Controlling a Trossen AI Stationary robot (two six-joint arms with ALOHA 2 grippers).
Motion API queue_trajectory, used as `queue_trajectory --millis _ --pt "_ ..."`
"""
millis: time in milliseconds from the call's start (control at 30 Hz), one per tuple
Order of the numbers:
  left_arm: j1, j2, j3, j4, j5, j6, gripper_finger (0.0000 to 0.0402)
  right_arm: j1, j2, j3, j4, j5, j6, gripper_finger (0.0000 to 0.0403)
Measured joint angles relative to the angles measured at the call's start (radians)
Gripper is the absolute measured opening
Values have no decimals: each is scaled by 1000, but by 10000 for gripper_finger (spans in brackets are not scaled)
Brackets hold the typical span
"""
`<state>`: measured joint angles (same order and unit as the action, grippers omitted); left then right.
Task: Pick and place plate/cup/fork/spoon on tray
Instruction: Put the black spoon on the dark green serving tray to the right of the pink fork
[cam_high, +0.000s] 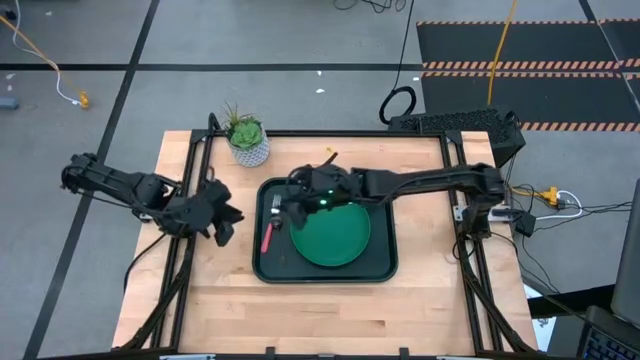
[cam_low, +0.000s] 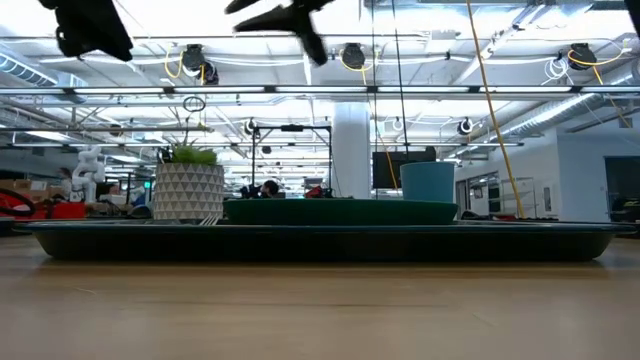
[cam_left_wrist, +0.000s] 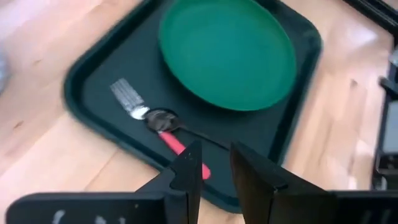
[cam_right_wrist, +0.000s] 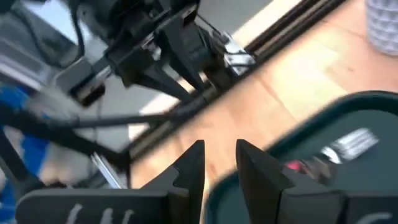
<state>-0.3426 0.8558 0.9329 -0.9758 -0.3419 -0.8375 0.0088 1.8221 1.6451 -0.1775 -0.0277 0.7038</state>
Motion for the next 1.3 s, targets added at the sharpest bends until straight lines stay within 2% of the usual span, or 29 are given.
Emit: queue_trajectory --millis 100,233,333,433,567,667,933,1133,1300 --pt "28 33 0 25 114 101 85 17 -79 0 -179 31 -68 82" --pt "45 99 0 39 241 189 85 56 -172 0 -384 126 -129 82" --pt "49 175 0 39 288 235 85 88 -228 0 -454 195 -144 82" --pt "49 272 0 41 313 316 85 116 -268 0 -442 245 -144 82" --pt "49 413 0 46 300 494 85 143 -283 1 -405 287 -149 82" --pt "49 505 0 49 219 610 85 158 -281 1 -409 287 -149 82" --pt "49 635 0 136 5 657 85 194 -279 -27 -472 287 -68 82" --pt "49 664 0 265 0 774 86 198 -281 -27 -503 288 -35 82" --pt "53 694 0 266 0 837 97 195 -282 -27 -504 289 -6 82"
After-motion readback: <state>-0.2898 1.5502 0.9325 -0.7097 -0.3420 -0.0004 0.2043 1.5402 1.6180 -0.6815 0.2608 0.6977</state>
